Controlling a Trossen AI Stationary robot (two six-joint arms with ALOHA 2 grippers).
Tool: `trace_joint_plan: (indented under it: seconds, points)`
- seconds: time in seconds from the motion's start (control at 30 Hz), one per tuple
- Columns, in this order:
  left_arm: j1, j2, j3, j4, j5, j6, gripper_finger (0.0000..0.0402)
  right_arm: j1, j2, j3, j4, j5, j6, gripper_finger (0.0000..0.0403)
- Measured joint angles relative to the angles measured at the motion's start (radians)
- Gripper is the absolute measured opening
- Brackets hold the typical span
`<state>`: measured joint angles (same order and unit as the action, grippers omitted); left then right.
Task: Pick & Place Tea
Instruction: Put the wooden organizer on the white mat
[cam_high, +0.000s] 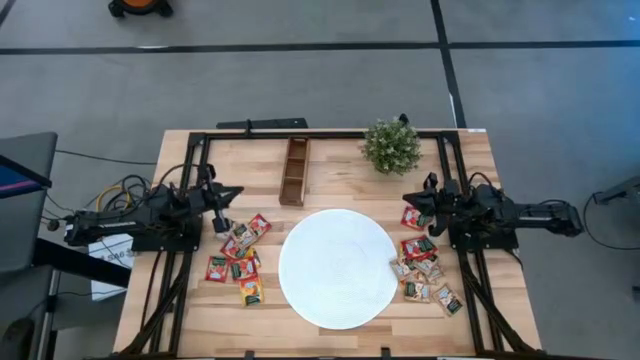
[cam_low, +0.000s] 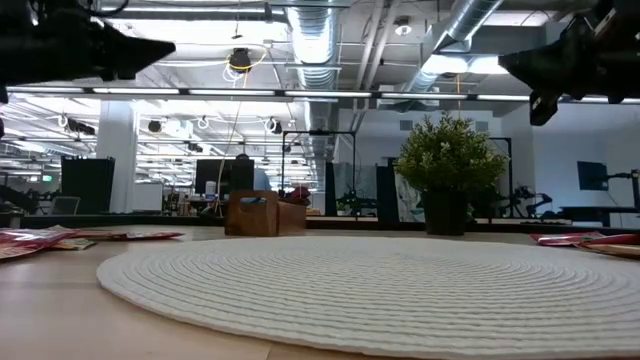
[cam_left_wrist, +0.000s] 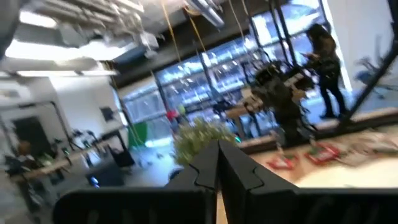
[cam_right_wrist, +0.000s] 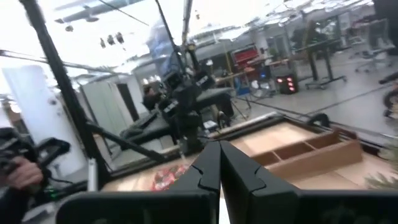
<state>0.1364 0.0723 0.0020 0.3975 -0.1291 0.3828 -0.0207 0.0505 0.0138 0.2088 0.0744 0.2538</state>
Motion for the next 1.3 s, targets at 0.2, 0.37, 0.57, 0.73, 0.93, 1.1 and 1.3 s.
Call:
trace_joint_plan:
  seconds: [0.2,0.37,0.57,0.73,0.93,1.1,1.3]
  points:
    - [0.000,0.000,0.000,0.079,-0.015,-0.030,0.0000,0.068,0.228,0.019,0.255,0.002,-0.068,0.0000]
    - [0.000,0.000,0.000,0.091,-0.015,-0.128,0.0000,0.117,0.521,0.193,0.278,0.010,-0.158,0.0000]
    - [0.000,0.000,0.000,0.067,-0.055,-0.141,0.0000,0.092,0.906,0.527,0.106,0.031,-0.210,0.0000]
    - [0.000,0.000,0.000,0.057,-0.094,-0.130,0.0000,0.015,1.238,0.873,-0.172,0.033,-0.177,0.0018]
    - [0.000,0.000,0.000,0.053,-0.112,-0.129,0.0000,-0.087,1.610,1.287,-0.456,0.038,-0.144,0.0103]
    - [0.000,0.000,0.000,0.051,-0.112,-0.126,0.0000,-0.173,1.871,1.593,-0.641,0.057,-0.050,0.0200]
    - [0.000,0.000,0.000,0.049,-0.114,-0.125,0.0000,-0.252,2.120,1.865,-0.836,0.059,0.047,0.0267]
